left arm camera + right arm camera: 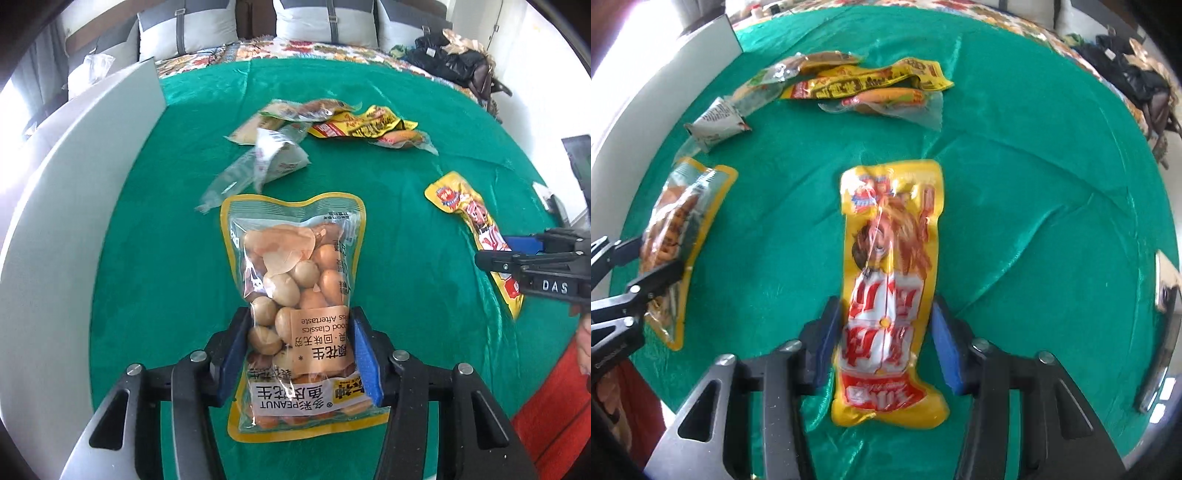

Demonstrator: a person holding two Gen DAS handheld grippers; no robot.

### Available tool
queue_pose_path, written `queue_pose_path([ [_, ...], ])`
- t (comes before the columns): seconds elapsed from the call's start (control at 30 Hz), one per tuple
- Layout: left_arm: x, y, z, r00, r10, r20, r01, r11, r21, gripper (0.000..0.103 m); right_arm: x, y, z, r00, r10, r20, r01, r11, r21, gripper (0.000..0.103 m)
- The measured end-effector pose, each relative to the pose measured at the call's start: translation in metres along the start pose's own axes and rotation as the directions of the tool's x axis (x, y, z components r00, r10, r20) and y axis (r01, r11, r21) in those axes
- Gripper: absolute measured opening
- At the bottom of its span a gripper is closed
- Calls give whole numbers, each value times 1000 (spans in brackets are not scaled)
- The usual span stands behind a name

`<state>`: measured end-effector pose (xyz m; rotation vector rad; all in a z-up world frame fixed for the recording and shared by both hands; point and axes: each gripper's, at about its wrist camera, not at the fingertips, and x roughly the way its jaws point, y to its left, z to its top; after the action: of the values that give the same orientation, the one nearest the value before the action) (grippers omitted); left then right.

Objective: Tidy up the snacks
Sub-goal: 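Grasp the clear peanut bag with the left tool while right grasps the yellow-red packet, then carry peanut bag and yellow-red packet into the white box and open both tools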

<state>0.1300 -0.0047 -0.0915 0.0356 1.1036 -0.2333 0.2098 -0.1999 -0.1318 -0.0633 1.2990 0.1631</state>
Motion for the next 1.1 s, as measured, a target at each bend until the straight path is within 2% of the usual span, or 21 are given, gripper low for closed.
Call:
queue_pose_path([
  [0.1,-22,19,-9,997,-69,37,72,995,-71,52,-21,-14,-14,997,66,31,-68,994,81,48],
  [0.2,-53,35,-18,986,-137,98,148,982,-116,52,-55,-25,-24,981,164,103,-180,970,166,48],
  [0.27,-76,47,-18,975,-171,145,191,972,-139,52,-78,-20,-26,964,222,145,-247,950,193,48],
  [0.37,-109,77,-16,962,-175,211,212,962,-173,52,-112,14,-19,939,288,187,-316,937,145,48],
  [0.43,-131,105,-15,959,-139,245,190,962,-198,52,-129,49,-7,919,340,201,-362,928,84,48],
  [0.53,-152,156,-13,961,-20,274,91,965,-246,52,-148,120,13,881,427,203,-431,902,-24,48],
  [0.67,-158,236,-20,963,132,236,-40,933,-356,52,-157,227,44,834,526,163,-501,848,-172,49],
  [0.77,-152,281,-34,957,224,185,-131,901,-413,52,-153,296,59,832,537,138,-490,828,-273,49],
  [0.9,-135,312,-54,958,261,123,-181,875,-449,55,-133,356,72,845,519,126,-458,826,-329,50],
  [0.93,-131,315,-58,955,273,115,-193,868,-457,56,-126,365,73,847,518,117,-458,825,-332,54],
  [1.0,-125,319,-63,956,271,116,-187,861,-473,66,-118,370,71,847,520,107,-463,822,-332,60],
  [1.1,-127,315,-72,951,277,137,-178,855,-487,75,-115,357,72,836,531,138,-467,820,-331,62],
])
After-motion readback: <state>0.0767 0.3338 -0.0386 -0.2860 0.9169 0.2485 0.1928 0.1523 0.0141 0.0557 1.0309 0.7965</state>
